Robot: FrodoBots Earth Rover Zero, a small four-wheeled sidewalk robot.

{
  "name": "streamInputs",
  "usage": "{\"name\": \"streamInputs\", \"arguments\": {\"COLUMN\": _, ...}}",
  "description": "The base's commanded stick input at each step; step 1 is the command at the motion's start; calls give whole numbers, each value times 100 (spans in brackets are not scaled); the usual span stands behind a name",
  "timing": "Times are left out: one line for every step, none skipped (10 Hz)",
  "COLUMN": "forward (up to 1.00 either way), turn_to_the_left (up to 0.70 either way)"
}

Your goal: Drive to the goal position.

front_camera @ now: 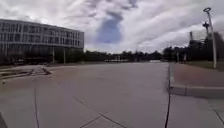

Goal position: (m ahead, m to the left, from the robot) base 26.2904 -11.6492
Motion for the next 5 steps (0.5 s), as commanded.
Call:
{"name": "streamInputs", "arguments": {"forward": 70, "turn_to_the_left": 1}}
{"name": "streamInputs", "arguments": {"forward": 70, "turn_to_the_left": 1}}
{"name": "streamInputs", "arguments": {"forward": 70, "turn_to_the_left": 1}}
{"name": "streamInputs", "arguments": {"forward": 70, "turn_to_the_left": 1}}
{"name": "streamInputs", "arguments": {"forward": 70, "turn_to_the_left": 1}}
